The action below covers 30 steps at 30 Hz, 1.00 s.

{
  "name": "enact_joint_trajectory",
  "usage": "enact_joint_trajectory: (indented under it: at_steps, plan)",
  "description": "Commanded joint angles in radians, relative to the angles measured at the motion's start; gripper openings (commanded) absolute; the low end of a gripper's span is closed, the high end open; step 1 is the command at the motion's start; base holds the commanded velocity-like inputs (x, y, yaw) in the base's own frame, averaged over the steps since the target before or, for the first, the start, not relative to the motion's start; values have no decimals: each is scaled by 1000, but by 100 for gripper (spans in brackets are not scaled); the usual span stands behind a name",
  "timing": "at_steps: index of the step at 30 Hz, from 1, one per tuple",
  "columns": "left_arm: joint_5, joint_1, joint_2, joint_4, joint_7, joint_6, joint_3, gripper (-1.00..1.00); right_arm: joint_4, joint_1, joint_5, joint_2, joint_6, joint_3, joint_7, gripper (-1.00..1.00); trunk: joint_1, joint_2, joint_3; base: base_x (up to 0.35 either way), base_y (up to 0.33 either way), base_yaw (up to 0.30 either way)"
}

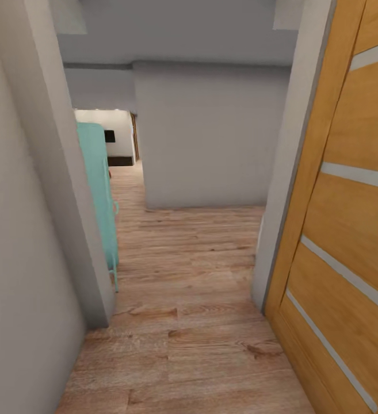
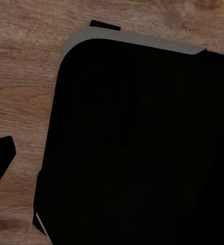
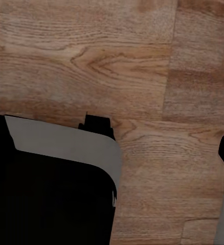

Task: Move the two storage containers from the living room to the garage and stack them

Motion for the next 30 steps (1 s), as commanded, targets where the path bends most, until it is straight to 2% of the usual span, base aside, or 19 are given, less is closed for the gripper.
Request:
enact_joint_trajectory:
  at_steps: [1, 30]
  plan:
    - [8, 0, 0, 0, 1, -2, 1, 100, 3, -1, -11, 1, -6, 9, 0, 100, 1, 0, -1, 323, 0, 0]
    - [8, 0, 0, 0, 1, -2, 2, 100, 3, -1, -10, 2, -6, 9, 0, 100, 1, 0, -1, 323, 0, 0]
